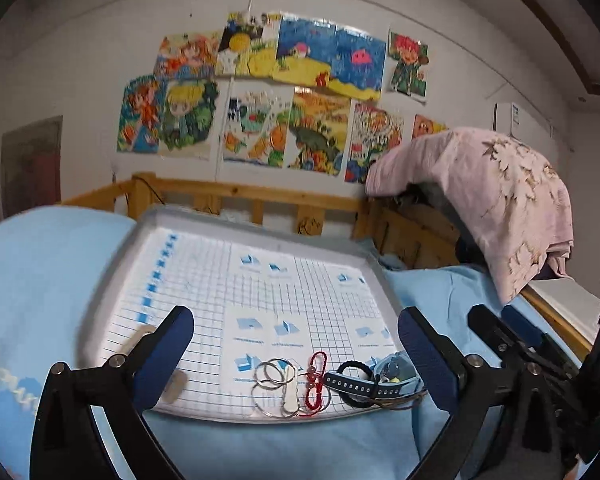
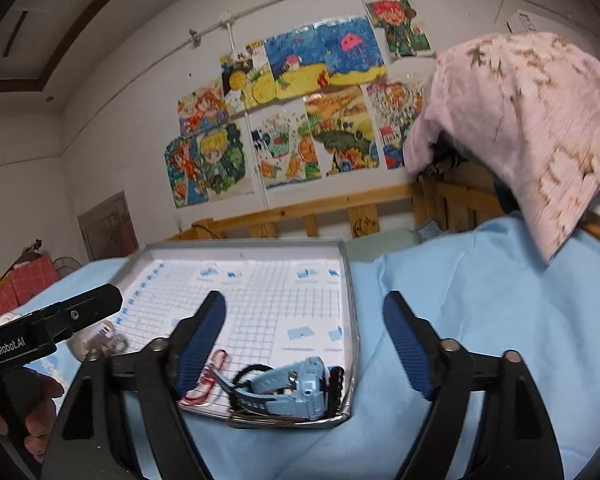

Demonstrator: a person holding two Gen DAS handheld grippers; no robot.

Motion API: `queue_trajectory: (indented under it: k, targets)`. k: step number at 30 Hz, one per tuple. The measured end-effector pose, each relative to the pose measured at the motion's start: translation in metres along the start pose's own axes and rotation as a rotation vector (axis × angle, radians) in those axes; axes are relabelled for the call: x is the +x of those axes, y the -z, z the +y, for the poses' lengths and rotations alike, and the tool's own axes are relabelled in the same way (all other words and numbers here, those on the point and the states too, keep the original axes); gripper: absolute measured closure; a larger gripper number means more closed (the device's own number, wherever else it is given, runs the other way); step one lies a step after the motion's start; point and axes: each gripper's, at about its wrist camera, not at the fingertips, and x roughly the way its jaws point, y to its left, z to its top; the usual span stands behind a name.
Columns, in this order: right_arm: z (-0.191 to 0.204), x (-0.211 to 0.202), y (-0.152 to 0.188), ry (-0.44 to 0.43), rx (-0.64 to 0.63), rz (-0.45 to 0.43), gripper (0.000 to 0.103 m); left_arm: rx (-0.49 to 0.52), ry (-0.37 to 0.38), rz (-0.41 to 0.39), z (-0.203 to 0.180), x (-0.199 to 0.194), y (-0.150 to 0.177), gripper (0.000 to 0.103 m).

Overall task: Organize jewelry
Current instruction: 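Withdraw both open tools from the tray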

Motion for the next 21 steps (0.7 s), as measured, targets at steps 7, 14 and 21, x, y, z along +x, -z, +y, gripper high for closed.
queue_trajectory:
  k: [7, 14, 21]
  targets:
    - [0.022, -0.058, -0.024, -0.031, -0.039, -0.057, 0.003, -0.009, -0.053, -0.044, 0.010, -0.060, -0.005, 0.000]
    - [0.052, -0.112, -0.036, -0.033, -0.122, -0.077, 0.002, 0.008, -0.097, -0.059, 0.030, -0.118, 0.003, 0.000]
    - [0.076, -0.162, -0.034, -0.032, -0.170, -0.081, 0.002, -0.002, -0.141, -0.080, 0.052, -0.172, 0.011, 0.000]
